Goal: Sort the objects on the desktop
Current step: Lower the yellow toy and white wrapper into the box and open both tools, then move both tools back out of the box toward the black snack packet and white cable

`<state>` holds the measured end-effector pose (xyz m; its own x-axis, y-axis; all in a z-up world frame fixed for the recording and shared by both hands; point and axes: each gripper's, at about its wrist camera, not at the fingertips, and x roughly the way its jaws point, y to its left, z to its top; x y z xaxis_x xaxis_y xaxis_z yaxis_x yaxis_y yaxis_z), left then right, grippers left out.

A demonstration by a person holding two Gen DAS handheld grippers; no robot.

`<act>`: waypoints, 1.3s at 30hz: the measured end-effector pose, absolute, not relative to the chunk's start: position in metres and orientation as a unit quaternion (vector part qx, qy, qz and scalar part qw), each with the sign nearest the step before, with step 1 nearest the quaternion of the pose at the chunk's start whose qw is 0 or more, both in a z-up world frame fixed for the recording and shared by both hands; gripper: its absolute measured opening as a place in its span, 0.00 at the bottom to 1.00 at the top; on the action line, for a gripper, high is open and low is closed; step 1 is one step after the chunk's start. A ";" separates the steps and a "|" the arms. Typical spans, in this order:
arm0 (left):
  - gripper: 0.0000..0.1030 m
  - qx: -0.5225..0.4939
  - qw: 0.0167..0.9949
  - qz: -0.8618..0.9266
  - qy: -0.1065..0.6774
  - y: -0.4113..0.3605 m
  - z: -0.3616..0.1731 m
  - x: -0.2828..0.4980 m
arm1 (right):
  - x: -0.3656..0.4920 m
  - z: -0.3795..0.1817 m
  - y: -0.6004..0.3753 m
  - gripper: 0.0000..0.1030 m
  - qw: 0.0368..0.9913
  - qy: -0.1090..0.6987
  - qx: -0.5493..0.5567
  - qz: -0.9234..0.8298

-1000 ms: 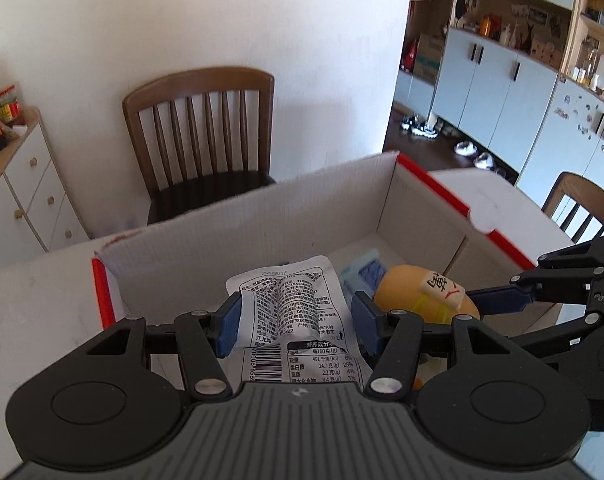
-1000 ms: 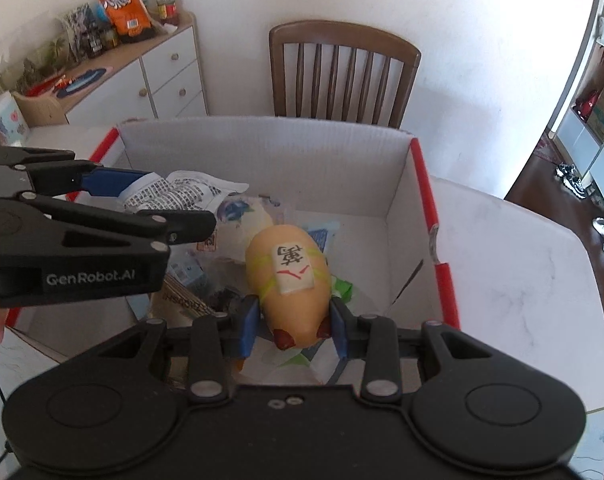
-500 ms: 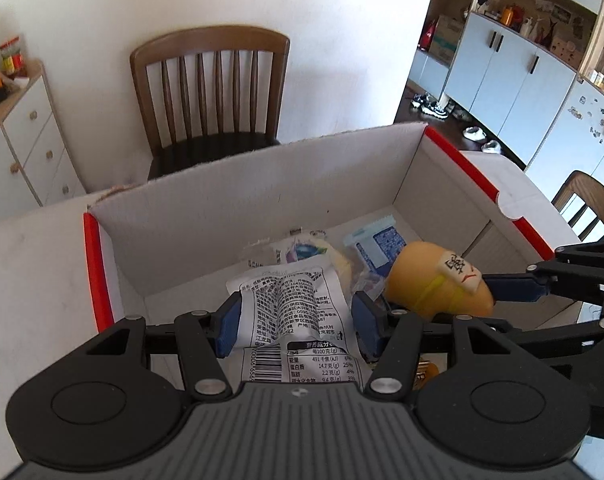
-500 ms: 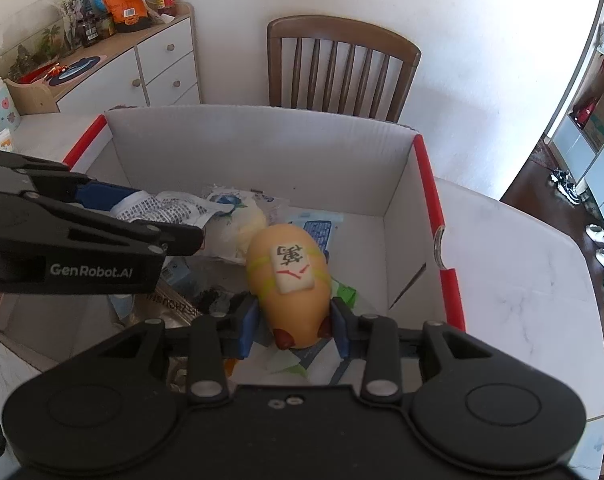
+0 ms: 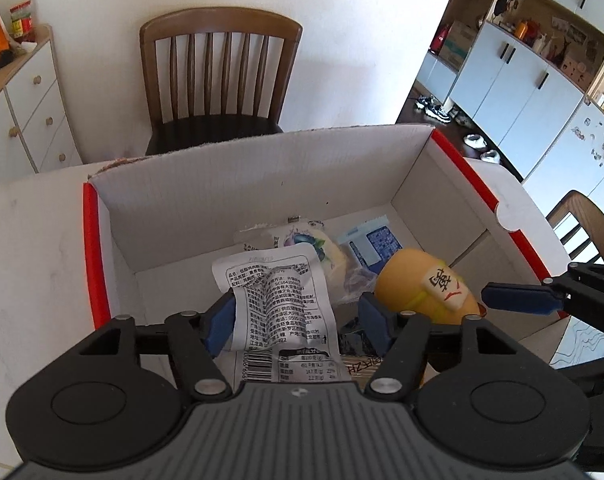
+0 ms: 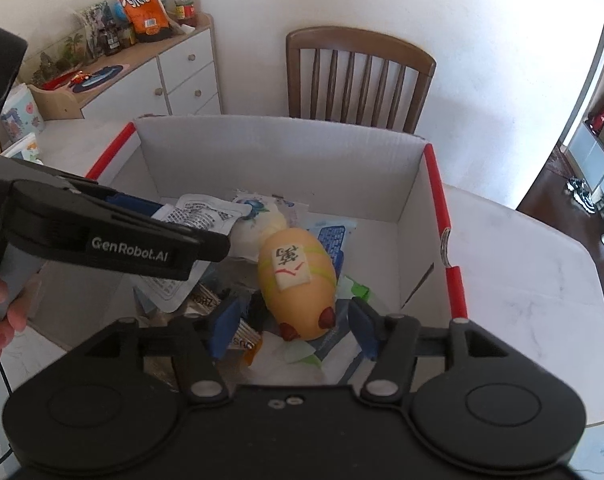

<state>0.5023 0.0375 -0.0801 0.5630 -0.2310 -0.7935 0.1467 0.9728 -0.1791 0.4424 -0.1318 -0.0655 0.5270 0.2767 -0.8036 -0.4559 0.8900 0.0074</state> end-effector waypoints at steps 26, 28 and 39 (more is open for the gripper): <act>0.75 -0.038 0.906 -0.109 0.407 0.025 -0.020 0.438 | 0.400 -0.023 -0.153 0.64 0.879 0.411 -0.069 0.230; 0.78 -0.032 0.909 -0.108 0.402 0.022 -0.015 0.431 | 0.397 -0.020 -0.155 0.64 0.880 0.409 -0.067 0.231; 0.85 -0.024 0.918 -0.122 0.376 0.012 0.005 0.394 | 0.373 -0.011 -0.169 0.66 0.886 0.396 -0.057 0.234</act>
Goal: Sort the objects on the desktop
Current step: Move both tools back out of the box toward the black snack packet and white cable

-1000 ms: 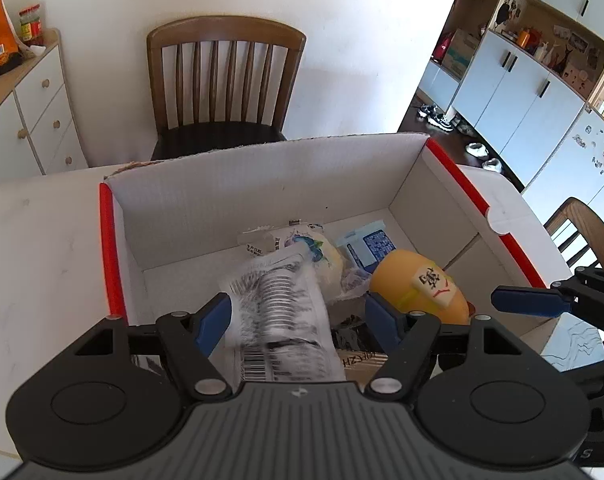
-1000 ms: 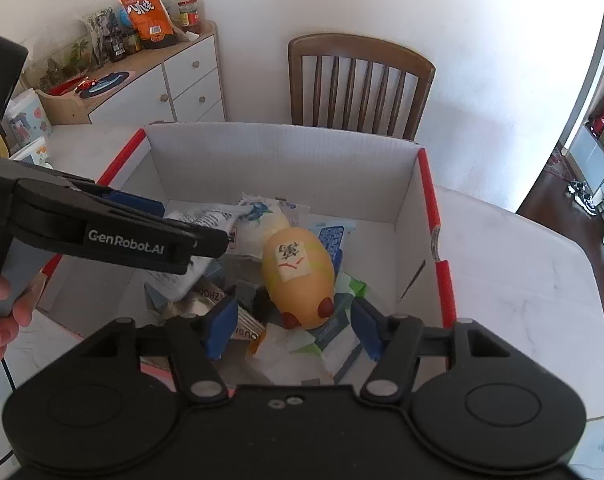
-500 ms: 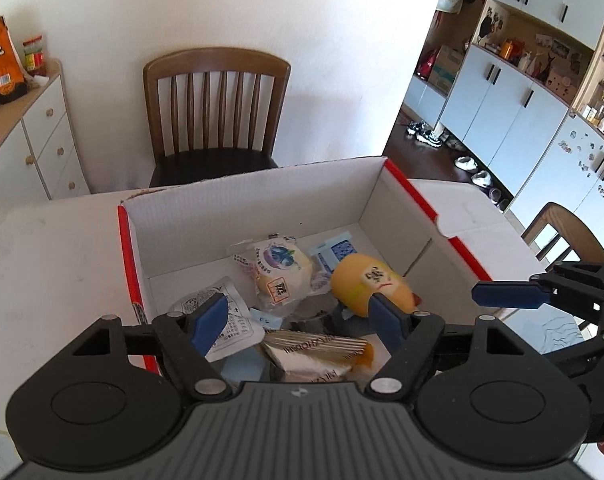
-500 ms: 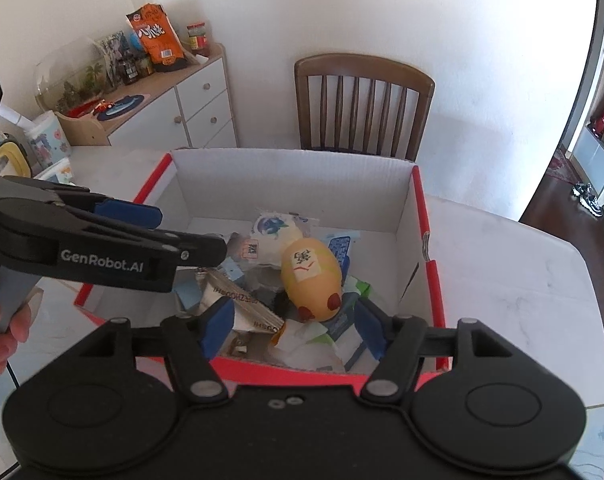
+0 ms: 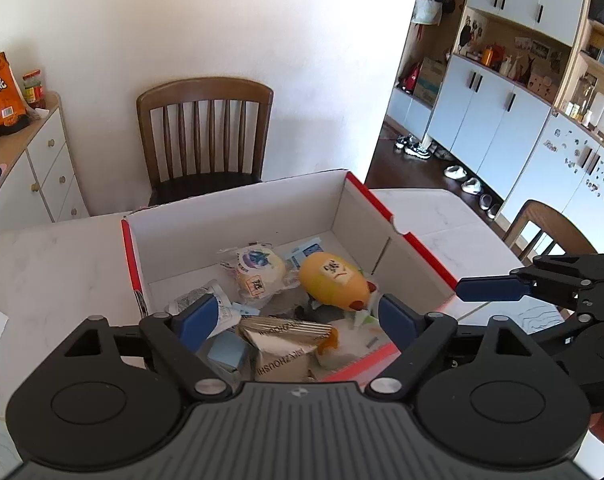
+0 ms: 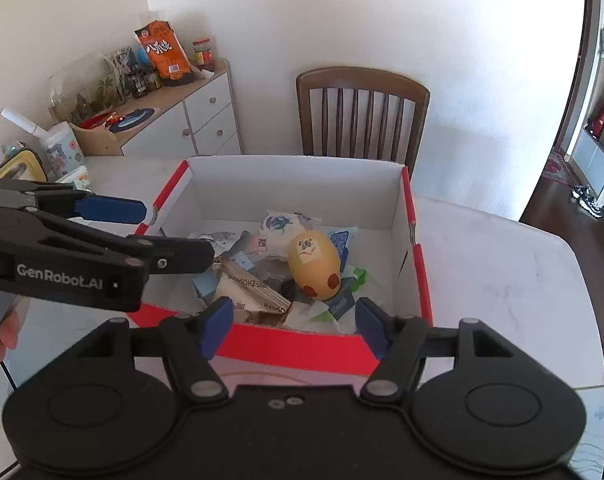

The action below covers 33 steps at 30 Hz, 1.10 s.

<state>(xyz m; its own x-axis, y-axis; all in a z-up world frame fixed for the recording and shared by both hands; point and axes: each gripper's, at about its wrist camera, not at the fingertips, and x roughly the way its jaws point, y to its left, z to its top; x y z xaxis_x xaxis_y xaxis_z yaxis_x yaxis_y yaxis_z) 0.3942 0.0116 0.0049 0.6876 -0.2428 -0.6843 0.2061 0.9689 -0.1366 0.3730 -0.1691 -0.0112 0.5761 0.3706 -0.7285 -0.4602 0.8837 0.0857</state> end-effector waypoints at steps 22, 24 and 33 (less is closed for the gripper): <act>0.85 -0.022 0.932 -0.138 0.335 0.005 0.008 0.311 | 0.311 -0.014 -0.215 0.71 0.892 0.379 -0.015 0.244; 0.85 -0.027 0.930 -0.143 0.337 0.005 0.006 0.305 | 0.305 -0.017 -0.216 0.71 0.892 0.379 -0.013 0.244; 0.87 -0.083 0.920 -0.159 0.349 0.011 -0.007 0.280 | 0.274 -0.028 -0.218 0.71 0.891 0.379 -0.021 0.250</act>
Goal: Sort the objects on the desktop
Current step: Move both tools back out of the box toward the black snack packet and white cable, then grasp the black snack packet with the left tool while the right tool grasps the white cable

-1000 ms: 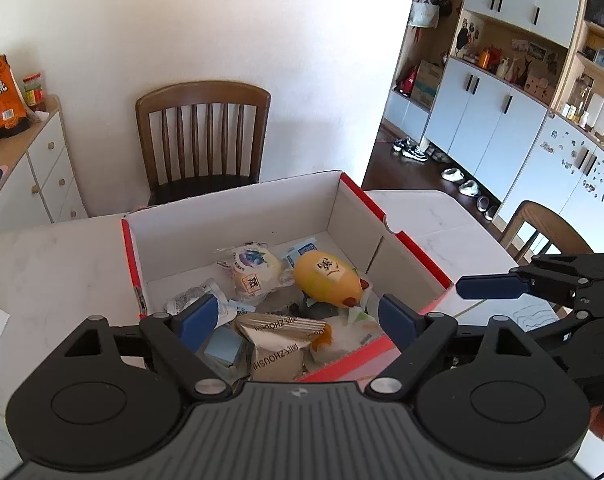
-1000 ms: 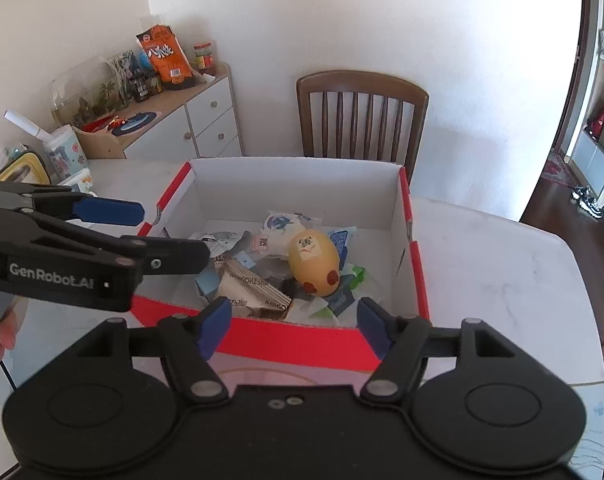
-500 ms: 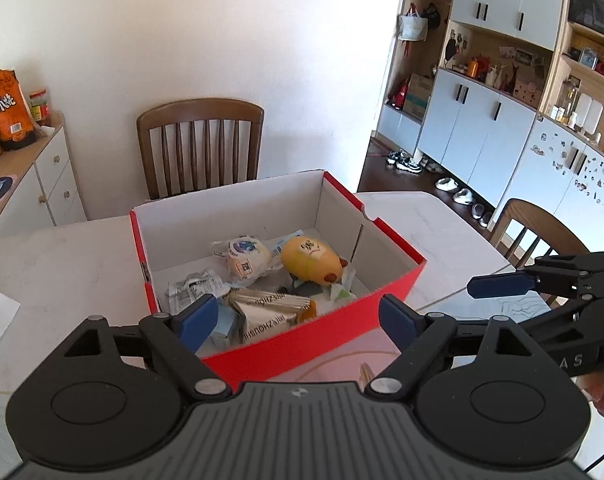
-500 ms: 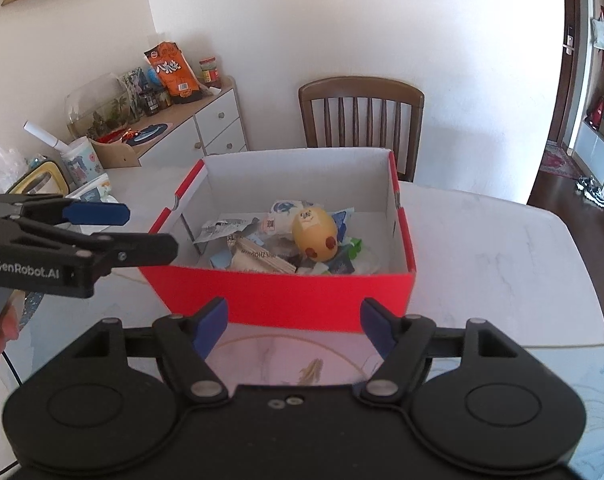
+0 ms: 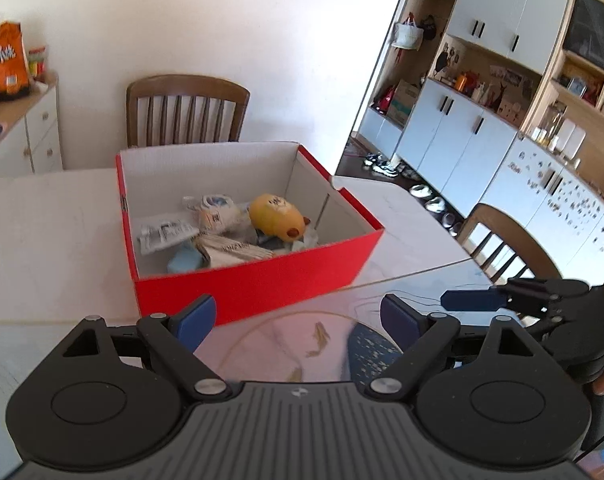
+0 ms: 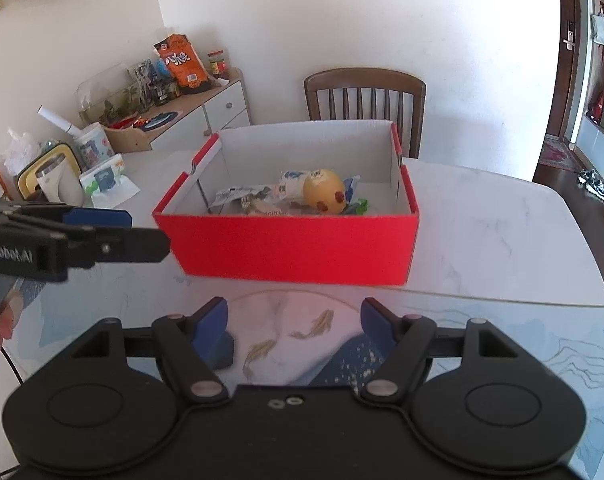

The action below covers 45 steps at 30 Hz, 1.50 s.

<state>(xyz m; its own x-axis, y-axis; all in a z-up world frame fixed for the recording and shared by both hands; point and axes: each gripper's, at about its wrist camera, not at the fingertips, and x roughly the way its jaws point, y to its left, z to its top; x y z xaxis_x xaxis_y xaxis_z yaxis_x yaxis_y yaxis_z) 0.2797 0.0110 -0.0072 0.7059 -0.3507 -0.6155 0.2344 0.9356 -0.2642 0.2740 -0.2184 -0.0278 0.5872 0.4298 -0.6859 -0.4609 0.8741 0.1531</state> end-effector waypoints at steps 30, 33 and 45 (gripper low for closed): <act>0.99 0.009 0.899 -0.165 0.407 -0.050 -0.114 0.218 | 0.255 -0.110 -0.206 0.70 0.858 0.468 -0.010 0.212; 0.99 0.013 0.900 -0.152 0.408 -0.050 -0.118 0.221 | 0.259 -0.117 -0.200 0.69 0.852 0.480 -0.012 0.209; 0.99 0.013 0.894 -0.135 0.427 -0.035 -0.131 0.231 | 0.264 -0.131 -0.200 0.50 0.842 0.501 -0.017 0.200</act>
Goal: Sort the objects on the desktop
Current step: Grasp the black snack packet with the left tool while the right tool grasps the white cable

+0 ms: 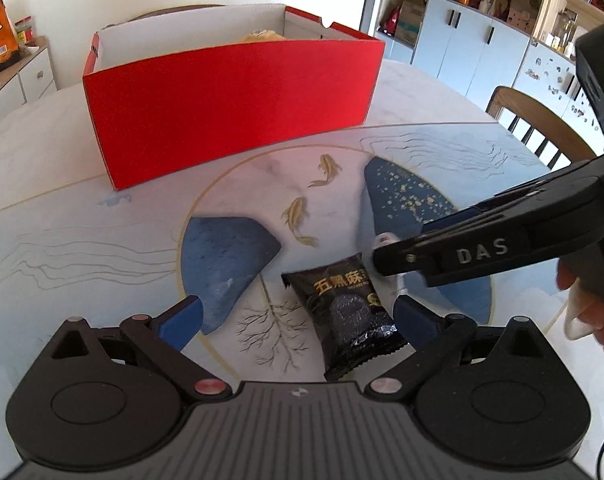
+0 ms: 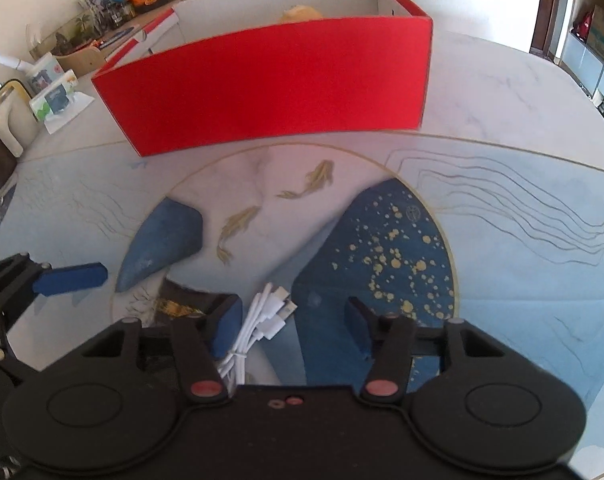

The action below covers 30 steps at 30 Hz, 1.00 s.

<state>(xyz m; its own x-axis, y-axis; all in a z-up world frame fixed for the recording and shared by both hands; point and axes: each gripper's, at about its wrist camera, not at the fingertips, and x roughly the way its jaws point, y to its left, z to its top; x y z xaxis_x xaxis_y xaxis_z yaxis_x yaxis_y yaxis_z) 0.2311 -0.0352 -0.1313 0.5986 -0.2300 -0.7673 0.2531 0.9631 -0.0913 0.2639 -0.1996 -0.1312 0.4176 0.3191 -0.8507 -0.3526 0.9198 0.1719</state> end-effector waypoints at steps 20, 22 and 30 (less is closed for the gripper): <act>0.98 0.067 0.886 -0.197 0.415 -0.046 -0.131 0.236 | 0.240 -0.122 -0.218 0.56 0.841 0.517 -0.002 0.159; 0.98 0.066 0.884 -0.201 0.418 -0.046 -0.132 0.239 | 0.241 -0.124 -0.216 0.56 0.838 0.523 0.014 0.154; 0.78 0.040 0.875 -0.219 0.429 -0.044 -0.135 0.247 | 0.250 -0.126 -0.199 0.34 0.835 0.523 -0.012 0.171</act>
